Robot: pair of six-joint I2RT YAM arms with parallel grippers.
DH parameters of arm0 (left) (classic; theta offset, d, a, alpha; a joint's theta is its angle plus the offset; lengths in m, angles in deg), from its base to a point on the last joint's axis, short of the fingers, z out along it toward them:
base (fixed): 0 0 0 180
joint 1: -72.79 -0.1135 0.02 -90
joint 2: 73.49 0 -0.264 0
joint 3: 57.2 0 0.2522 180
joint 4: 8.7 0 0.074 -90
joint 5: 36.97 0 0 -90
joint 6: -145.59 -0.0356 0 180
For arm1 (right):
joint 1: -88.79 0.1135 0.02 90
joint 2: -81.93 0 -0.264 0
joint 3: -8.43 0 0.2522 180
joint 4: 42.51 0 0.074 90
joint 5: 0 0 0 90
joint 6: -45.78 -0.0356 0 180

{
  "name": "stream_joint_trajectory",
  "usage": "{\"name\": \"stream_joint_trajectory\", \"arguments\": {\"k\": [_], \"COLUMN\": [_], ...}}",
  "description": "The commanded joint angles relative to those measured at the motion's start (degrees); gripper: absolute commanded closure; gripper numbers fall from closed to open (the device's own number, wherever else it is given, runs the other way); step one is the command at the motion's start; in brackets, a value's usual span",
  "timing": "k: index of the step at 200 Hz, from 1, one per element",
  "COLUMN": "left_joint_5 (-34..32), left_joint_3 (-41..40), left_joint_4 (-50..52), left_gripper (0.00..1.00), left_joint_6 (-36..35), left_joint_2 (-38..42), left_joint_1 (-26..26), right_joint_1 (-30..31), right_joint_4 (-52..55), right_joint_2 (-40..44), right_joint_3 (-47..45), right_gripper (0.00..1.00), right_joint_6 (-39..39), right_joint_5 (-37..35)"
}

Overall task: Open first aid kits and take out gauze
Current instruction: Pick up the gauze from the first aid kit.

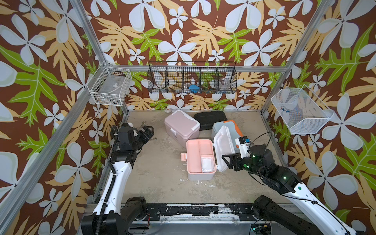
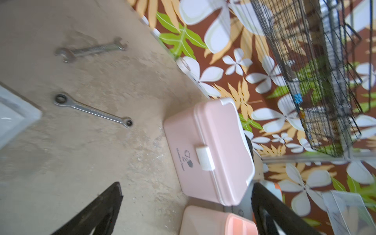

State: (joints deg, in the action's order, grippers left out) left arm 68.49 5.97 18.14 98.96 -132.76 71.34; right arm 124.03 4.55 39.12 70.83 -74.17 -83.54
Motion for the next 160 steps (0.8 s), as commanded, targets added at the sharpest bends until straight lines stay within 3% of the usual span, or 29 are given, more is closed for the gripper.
{"name": "stream_joint_trajectory", "arguments": {"k": [1,54,82,160], "left_joint_5": [1.1,-3.6,-4.4,-12.3], "left_joint_3": [1.9,6.0,5.5,8.8], "left_joint_4": [3.2,10.5,13.0,17.4], "left_gripper": [0.0,0.03,0.11,0.29], "left_joint_6": [-1.8,-1.6,-0.2,2.2], "left_joint_2": [0.5,3.3,3.7,-5.3], "left_joint_1": [6.5,25.1,33.6,52.2], "right_joint_1": [0.1,0.1,0.0,0.1], "right_joint_4": [-1.1,-1.4,-1.1,-1.2], "right_joint_2": [-0.2,0.2,1.1,1.8], "right_joint_3": [0.3,-0.3,-0.8,-1.0], "right_gripper": [0.3,0.3,0.3,0.3], "right_joint_6": [0.0,-0.4,-0.7,-1.5], "right_joint_5": [0.4,-0.1,-1.0,-0.9]}}
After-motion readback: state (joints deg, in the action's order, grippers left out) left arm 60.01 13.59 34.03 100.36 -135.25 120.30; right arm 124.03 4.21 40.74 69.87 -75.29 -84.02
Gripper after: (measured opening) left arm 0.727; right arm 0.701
